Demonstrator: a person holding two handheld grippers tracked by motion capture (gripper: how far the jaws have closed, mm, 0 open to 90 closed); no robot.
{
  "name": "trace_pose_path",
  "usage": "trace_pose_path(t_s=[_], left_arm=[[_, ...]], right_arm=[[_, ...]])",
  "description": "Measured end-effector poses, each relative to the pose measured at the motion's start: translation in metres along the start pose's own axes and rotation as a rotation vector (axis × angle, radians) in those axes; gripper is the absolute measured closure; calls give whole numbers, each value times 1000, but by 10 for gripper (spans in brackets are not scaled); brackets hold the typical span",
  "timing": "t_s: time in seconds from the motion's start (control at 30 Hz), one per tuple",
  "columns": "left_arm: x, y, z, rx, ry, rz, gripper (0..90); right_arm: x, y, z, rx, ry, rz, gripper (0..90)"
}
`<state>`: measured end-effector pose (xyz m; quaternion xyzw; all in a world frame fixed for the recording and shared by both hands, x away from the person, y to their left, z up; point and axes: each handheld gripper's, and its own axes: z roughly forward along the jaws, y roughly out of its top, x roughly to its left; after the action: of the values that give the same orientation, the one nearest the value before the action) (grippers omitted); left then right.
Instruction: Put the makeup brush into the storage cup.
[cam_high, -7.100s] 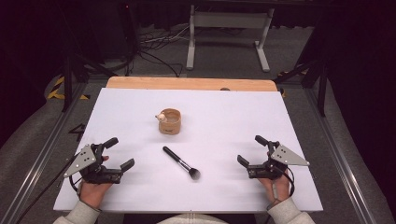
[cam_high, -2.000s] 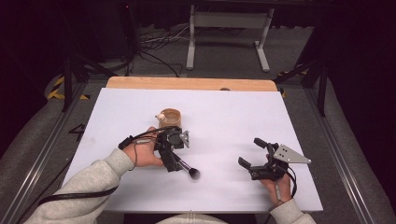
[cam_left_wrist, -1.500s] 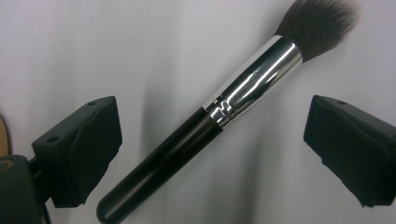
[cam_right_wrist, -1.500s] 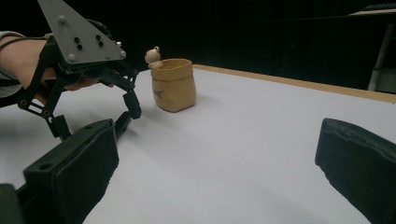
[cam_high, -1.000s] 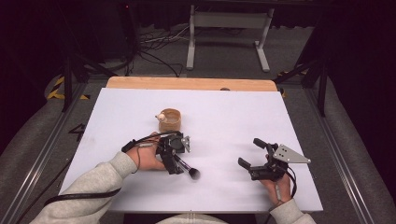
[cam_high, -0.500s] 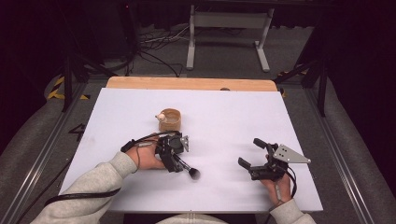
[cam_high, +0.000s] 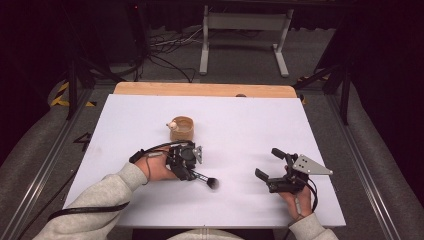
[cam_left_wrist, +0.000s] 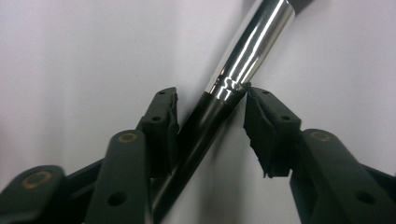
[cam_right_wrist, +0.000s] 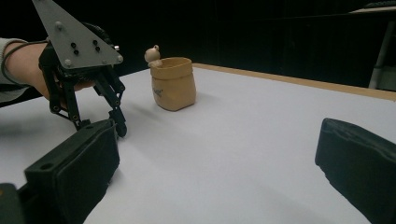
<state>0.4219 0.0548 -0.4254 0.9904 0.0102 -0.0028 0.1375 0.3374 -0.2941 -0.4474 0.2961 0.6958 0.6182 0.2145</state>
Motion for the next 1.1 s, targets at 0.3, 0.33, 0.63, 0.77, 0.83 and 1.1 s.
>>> trace_pose_path(t_s=[0.3,0.33,0.63,0.77,0.83,1.1], left_arm=[[-1,0,-1,10,-10,14,737],[-2,0,-1,15,-7,16,737],[-3,0,-3,5,-11,10,743],[-4,1,-7,-2,-8,16,744],[-3,1,-11,-18,-9,19,745],[-3,0,-30,-120,13,-3,745]], right_arm=[[0,0,0,3,-2,-2,0],[0,0,0,3,-3,-2,0],[0,0,0,2,-3,-3,0],[0,0,0,0,0,-2,0],[-1,0,0,0,-1,-2,0],[-1,0,0,1,-2,-1,0]])
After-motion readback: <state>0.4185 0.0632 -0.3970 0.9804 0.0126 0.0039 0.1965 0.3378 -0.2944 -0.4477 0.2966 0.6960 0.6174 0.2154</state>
